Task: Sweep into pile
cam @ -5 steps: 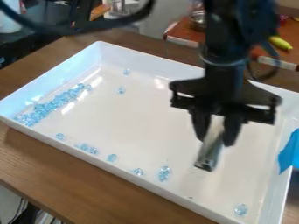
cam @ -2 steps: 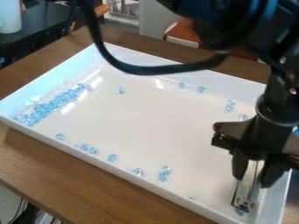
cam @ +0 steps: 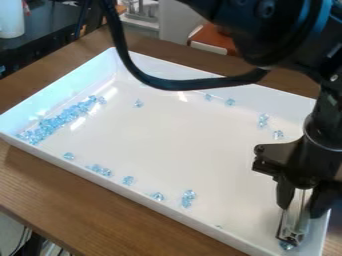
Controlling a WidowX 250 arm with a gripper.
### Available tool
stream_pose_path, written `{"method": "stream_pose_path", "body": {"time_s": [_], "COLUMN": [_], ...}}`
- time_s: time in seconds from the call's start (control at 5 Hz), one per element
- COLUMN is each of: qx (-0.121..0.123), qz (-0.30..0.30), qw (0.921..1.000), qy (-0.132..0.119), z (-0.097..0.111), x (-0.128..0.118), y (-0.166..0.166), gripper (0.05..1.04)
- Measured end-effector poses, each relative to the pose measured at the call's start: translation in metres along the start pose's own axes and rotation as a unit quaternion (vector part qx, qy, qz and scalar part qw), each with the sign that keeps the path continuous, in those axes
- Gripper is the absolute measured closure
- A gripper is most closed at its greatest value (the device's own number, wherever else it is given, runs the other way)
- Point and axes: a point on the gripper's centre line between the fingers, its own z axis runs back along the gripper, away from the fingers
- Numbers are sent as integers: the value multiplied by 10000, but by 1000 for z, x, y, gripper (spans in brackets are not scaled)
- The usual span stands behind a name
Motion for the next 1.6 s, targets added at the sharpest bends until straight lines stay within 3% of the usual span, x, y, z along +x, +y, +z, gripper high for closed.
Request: {"method": "stream_pose_path", "body": {"time_s": [0.2,0.4,0.6,0.8,1.0,1.2,1.4,1.6], "qx": [2,295,930,1301,1541,1256,704,620], "qz": [-120,-262,-317,-292,-175,-139,69,-79], "qw": [9999,9990,9938,9874,9823,9879,9945,9963], "qy": [-65,-215,-512,-857,-1051,-897,-778,-591], "z": [2,5,9,16,18,33,52,42], "x": [-4,-8,-2,3,9,5,20,17], "y": [6,25,58,84,109,107,81,58], "gripper": [731,731,731,731,731,731,731,731]}}
